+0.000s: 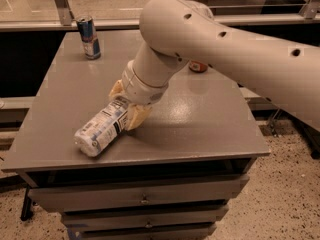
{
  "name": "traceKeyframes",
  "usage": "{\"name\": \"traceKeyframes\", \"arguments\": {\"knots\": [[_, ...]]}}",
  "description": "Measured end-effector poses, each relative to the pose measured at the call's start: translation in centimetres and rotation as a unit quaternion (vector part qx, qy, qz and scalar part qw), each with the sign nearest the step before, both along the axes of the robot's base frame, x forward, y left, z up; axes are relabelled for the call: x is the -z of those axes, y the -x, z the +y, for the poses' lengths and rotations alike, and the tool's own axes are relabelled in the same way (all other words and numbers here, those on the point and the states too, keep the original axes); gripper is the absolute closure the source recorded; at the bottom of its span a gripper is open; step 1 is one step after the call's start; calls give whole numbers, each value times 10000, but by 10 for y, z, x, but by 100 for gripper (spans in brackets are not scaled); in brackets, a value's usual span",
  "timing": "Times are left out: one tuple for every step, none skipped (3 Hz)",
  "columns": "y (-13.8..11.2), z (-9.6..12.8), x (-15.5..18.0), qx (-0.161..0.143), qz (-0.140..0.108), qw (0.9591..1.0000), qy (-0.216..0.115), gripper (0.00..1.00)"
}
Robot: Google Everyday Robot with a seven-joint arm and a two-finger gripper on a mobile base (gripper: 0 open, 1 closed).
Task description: Pick blue plastic bottle
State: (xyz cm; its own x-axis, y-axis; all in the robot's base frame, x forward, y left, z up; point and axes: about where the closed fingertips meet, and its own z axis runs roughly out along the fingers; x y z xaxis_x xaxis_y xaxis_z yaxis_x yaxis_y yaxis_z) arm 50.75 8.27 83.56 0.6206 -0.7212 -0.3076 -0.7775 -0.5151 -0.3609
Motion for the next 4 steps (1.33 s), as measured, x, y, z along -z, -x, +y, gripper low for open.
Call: {"name": "traceKeyframes", "arguments": {"knots": [[-8,-17,-11,270,-59,9995,148,87],[-26,-48,-42,872,-55,9961,153,100],[-50,-91,-88,1740,80,9846,-158,100],[-57,-94,-107,1842,-34,9825,-284,100]]}}
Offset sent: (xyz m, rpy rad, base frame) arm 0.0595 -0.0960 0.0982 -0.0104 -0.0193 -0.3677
